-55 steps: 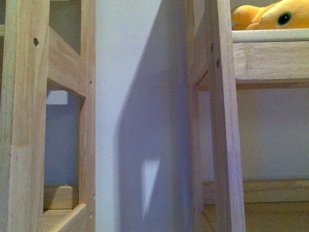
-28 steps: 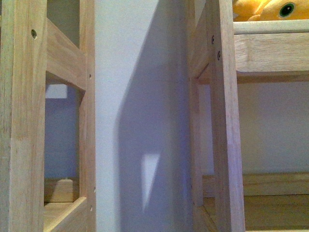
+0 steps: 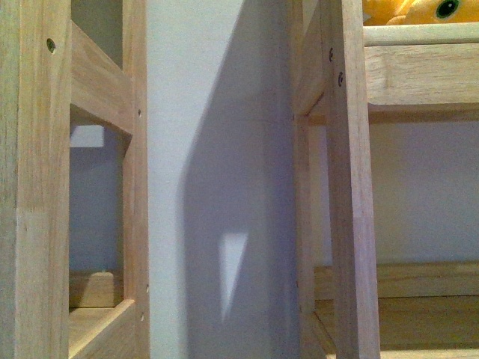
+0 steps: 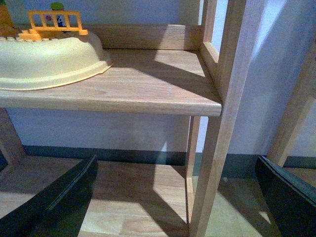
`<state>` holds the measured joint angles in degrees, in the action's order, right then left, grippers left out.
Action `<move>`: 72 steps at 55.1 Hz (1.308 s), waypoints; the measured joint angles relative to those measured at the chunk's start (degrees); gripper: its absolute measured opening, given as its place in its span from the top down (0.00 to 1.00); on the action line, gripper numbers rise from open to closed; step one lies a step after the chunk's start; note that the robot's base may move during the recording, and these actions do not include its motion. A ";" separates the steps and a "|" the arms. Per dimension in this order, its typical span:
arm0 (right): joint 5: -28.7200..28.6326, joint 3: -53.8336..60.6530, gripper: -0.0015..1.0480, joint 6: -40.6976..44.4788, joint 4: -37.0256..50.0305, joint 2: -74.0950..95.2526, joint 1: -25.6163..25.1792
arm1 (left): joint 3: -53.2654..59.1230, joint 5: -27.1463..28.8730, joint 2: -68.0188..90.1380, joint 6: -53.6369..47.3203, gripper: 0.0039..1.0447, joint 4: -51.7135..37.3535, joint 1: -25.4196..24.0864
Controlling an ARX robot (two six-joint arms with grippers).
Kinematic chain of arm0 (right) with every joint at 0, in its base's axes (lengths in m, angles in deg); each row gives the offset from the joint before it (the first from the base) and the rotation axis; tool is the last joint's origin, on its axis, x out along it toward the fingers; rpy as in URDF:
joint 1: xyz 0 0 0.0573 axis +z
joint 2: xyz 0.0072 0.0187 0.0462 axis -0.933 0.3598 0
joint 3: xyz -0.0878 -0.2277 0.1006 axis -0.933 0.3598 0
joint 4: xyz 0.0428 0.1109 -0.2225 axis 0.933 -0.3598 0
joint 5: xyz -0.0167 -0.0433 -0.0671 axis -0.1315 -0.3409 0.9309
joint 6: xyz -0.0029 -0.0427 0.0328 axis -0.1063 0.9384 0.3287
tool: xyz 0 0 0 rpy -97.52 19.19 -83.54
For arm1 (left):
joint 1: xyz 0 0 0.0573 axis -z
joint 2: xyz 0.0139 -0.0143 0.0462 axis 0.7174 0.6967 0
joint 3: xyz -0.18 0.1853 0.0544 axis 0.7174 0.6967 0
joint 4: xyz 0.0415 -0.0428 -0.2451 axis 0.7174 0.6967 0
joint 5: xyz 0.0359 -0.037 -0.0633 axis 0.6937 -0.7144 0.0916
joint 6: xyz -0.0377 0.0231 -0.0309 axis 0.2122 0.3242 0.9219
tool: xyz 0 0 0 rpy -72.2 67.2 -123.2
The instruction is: Put away toys
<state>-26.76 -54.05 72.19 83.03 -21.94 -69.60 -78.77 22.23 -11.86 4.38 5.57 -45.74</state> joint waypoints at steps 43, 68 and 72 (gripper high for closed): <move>0.66 0.00 0.23 0.39 -0.02 -0.07 0.46 | 0.00 0.00 0.00 0.00 0.06 0.00 0.00; 0.66 0.00 0.06 0.39 -0.02 -0.07 0.46 | 0.00 0.00 0.00 0.00 0.06 0.00 0.00; 0.66 0.00 0.06 0.39 -0.02 -0.07 0.46 | 0.00 0.00 0.00 0.00 0.06 0.00 0.00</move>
<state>-26.11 -54.05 72.58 83.01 -22.00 -69.14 -78.77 22.23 -11.86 4.38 5.57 -45.74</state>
